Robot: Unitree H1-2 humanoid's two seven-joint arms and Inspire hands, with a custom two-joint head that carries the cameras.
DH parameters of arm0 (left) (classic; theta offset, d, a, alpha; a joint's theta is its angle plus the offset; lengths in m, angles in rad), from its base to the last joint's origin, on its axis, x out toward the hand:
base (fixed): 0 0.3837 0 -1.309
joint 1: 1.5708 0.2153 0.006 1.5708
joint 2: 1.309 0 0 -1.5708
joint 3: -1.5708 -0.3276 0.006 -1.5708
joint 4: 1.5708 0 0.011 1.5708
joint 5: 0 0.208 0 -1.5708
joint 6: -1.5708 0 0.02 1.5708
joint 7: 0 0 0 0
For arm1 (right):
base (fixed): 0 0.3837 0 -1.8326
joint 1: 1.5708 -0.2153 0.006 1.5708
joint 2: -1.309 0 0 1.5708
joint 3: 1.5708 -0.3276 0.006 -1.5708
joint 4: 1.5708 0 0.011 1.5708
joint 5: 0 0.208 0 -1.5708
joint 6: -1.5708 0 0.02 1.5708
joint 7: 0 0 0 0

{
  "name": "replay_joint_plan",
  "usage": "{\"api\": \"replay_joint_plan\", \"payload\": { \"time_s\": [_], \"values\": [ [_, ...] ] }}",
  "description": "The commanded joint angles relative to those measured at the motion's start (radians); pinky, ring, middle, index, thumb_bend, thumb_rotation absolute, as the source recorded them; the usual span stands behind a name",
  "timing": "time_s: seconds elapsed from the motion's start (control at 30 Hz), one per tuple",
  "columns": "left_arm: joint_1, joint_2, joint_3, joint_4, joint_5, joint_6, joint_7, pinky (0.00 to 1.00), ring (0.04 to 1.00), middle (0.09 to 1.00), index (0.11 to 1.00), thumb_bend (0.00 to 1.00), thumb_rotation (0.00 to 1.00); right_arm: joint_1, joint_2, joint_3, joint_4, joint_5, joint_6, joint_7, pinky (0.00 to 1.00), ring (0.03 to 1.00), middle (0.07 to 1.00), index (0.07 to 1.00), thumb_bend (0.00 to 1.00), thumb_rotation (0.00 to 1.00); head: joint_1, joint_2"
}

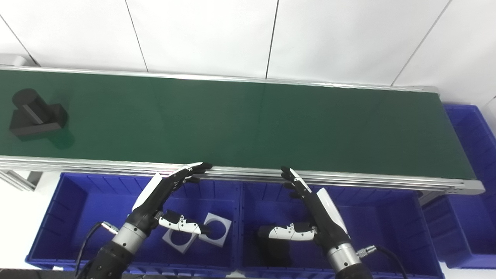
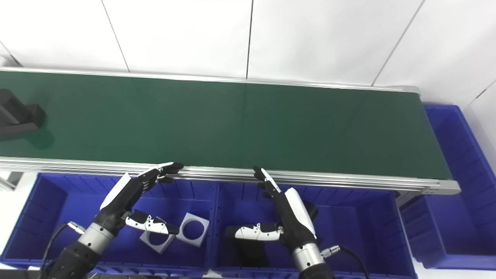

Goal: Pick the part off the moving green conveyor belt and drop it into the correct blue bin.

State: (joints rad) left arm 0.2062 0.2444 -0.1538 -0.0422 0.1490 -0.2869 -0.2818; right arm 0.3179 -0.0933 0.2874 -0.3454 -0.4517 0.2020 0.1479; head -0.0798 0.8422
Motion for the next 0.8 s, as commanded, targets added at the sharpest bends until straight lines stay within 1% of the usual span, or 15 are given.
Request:
{"api": "replay_joint_plan", "payload": {
  "time_s": [0.0, 0.1, 0.2, 0.3, 0.37, 0.4, 0.43, 0.53, 0.57, 0.6, 0.63, 0.67, 0.7, 0.73, 0.77],
  "values": [
    [0.014, 0.027, -0.001, -0.066, -0.012, 0.019, -0.011, 0.80, 0.880, 0.909, 0.842, 0.94, 0.07, -0.003, 0.010, 0.006, -0.014, -0.002, -0.026, -0.020, 0.82, 0.875, 0.920, 0.951, 0.86, 0.31, 0.001, 0.001],
    [0.032, 0.043, -0.001, -0.101, -0.013, 0.048, -0.020, 0.80, 0.891, 0.926, 0.857, 0.94, 0.10, 0.001, 0.009, 0.011, -0.015, -0.006, -0.028, -0.023, 0.81, 0.870, 0.918, 0.951, 0.86, 0.31, 0.010, -0.007],
    [0.050, 0.048, -0.008, -0.107, -0.003, 0.033, -0.016, 0.79, 0.890, 0.928, 0.865, 0.95, 0.12, 0.006, 0.005, 0.011, -0.009, -0.005, -0.037, -0.029, 0.80, 0.869, 0.917, 0.951, 0.85, 0.31, 0.054, -0.026],
    [0.051, 0.029, -0.020, -0.080, 0.025, 0.013, 0.004, 0.78, 0.871, 0.909, 0.857, 0.96, 0.13, 0.010, -0.007, 0.008, 0.007, 0.004, -0.070, -0.039, 0.80, 0.869, 0.915, 0.948, 0.85, 0.30, 0.107, -0.053],
    [0.048, 0.017, -0.027, -0.069, 0.041, 0.014, 0.014, 0.78, 0.865, 0.906, 0.852, 0.95, 0.14, 0.014, -0.017, 0.004, 0.016, 0.014, -0.087, -0.045, 0.81, 0.870, 0.915, 0.946, 0.85, 0.29, 0.153, -0.080],
    [0.046, 0.007, -0.033, -0.057, 0.052, 0.009, 0.023, 0.77, 0.865, 0.906, 0.852, 0.95, 0.15, 0.017, -0.024, 0.000, 0.022, 0.024, -0.097, -0.047, 0.81, 0.870, 0.915, 0.945, 0.85, 0.29, 0.192, -0.107],
    [0.044, -0.001, -0.037, -0.043, 0.060, 0.000, 0.030, 0.78, 0.860, 0.900, 0.848, 0.95, 0.14, 0.020, -0.031, -0.004, 0.023, 0.033, -0.102, -0.045, 0.81, 0.872, 0.916, 0.947, 0.84, 0.27, 0.192, -0.107],
    [0.040, -0.027, -0.051, -0.008, 0.091, -0.027, 0.058, 0.78, 0.847, 0.888, 0.844, 0.94, 0.11, 0.027, -0.053, -0.018, 0.028, 0.063, -0.120, -0.039, 0.82, 0.880, 0.925, 0.956, 0.83, 0.24, 0.276, -0.163],
    [0.041, -0.037, -0.055, 0.003, 0.100, -0.033, 0.067, 0.78, 0.846, 0.886, 0.843, 0.94, 0.11, 0.030, -0.061, -0.023, 0.035, 0.071, -0.132, -0.041, 0.82, 0.884, 0.929, 0.958, 0.83, 0.22, 0.317, -0.200],
    [0.042, -0.045, -0.059, 0.012, 0.107, -0.039, 0.075, 0.78, 0.844, 0.884, 0.840, 0.94, 0.11, 0.032, -0.067, -0.027, 0.039, 0.075, -0.141, -0.043, 0.82, 0.882, 0.929, 0.959, 0.83, 0.20, 0.324, -0.206],
    [0.043, -0.052, -0.063, 0.023, 0.121, -0.048, 0.085, 0.79, 0.845, 0.882, 0.838, 0.94, 0.11, 0.034, -0.073, -0.032, 0.047, 0.080, -0.152, -0.046, 0.82, 0.879, 0.927, 0.958, 0.83, 0.18, 0.359, -0.236],
    [0.043, -0.058, -0.067, 0.033, 0.138, -0.057, 0.095, 0.79, 0.843, 0.880, 0.837, 0.95, 0.11, 0.036, -0.078, -0.035, 0.053, 0.085, -0.161, -0.049, 0.82, 0.879, 0.925, 0.958, 0.83, 0.16, 0.366, -0.241],
    [0.042, -0.063, -0.072, 0.043, 0.154, -0.065, 0.106, 0.79, 0.842, 0.877, 0.836, 0.95, 0.10, 0.037, -0.084, -0.040, 0.062, 0.093, -0.172, -0.050, 0.82, 0.881, 0.926, 0.959, 0.83, 0.14, 0.400, -0.270],
    [0.042, -0.069, -0.076, 0.053, 0.165, -0.073, 0.115, 0.79, 0.842, 0.877, 0.836, 0.95, 0.10, 0.038, -0.091, -0.042, 0.067, 0.098, -0.176, -0.048, 0.83, 0.882, 0.926, 0.959, 0.83, 0.13, 0.413, -0.281],
    [0.042, -0.074, -0.081, 0.064, 0.175, -0.081, 0.125, 0.79, 0.841, 0.875, 0.835, 0.95, 0.10, 0.039, -0.098, -0.045, 0.073, 0.104, -0.179, -0.046, 0.84, 0.891, 0.934, 0.963, 0.83, 0.11, 0.437, -0.305]
  ]
}}
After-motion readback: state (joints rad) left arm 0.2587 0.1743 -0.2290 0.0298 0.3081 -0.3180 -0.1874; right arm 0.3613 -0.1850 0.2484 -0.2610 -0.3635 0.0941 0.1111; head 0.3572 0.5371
